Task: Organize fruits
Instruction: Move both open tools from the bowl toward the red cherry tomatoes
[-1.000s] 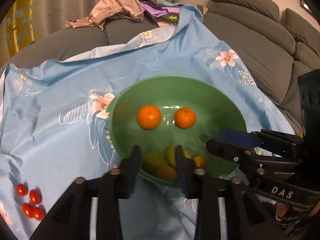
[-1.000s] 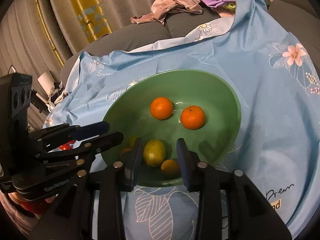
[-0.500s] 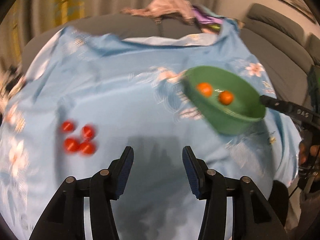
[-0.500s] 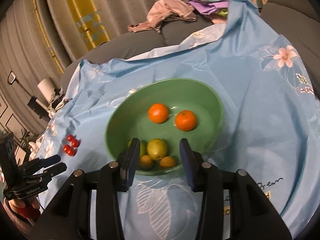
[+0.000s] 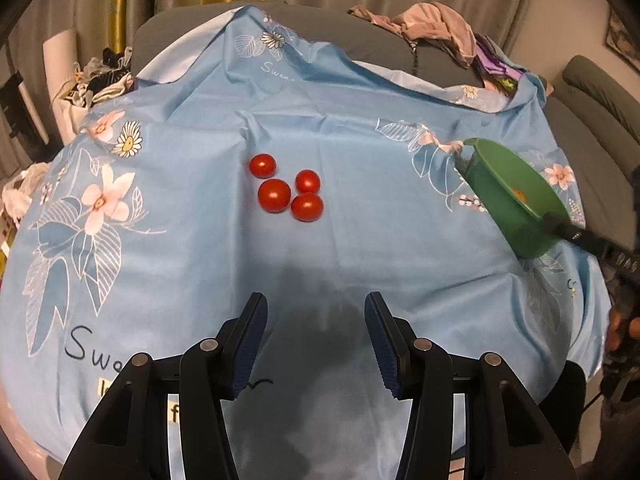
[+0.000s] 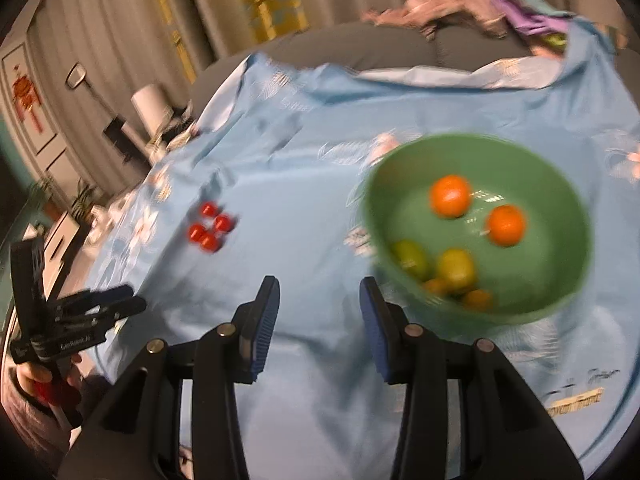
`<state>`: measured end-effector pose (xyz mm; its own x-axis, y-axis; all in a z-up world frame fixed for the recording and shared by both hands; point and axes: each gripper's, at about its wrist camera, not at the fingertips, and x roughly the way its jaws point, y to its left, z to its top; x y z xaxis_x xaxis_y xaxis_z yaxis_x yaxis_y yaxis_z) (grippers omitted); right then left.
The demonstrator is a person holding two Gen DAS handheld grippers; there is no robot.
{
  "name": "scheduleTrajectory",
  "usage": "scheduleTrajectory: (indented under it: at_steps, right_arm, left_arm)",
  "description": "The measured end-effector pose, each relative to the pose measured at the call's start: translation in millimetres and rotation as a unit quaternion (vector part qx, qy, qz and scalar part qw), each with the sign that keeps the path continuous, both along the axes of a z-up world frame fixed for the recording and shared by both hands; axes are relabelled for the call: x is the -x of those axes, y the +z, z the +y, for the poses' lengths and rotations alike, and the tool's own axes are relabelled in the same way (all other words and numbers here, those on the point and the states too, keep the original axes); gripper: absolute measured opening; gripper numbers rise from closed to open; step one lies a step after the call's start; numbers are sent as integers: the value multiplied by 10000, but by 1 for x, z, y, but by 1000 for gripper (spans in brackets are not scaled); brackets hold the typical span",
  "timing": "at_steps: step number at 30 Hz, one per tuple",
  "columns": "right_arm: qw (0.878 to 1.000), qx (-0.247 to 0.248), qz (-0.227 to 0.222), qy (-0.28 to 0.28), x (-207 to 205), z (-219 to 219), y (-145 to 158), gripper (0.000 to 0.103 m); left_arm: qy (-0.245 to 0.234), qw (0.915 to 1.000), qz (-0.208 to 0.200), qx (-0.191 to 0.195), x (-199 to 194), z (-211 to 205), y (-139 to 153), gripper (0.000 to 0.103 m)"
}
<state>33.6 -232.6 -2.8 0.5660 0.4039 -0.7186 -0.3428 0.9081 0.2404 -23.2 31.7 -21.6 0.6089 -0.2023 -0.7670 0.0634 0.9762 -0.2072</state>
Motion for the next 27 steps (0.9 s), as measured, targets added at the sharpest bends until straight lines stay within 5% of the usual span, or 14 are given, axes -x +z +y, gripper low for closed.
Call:
scheduleTrajectory:
  at_steps: [11,27]
  right_arm:
    - [9942,237,452,947,-1,83,-31,43]
    - [9882,526,566,1324,-33,138,-43,43]
  left_arm:
    - [28,9999,-106,-38,-1,10,-4,50]
    - [-58,9990,-354,-275,-27,20,-3,50]
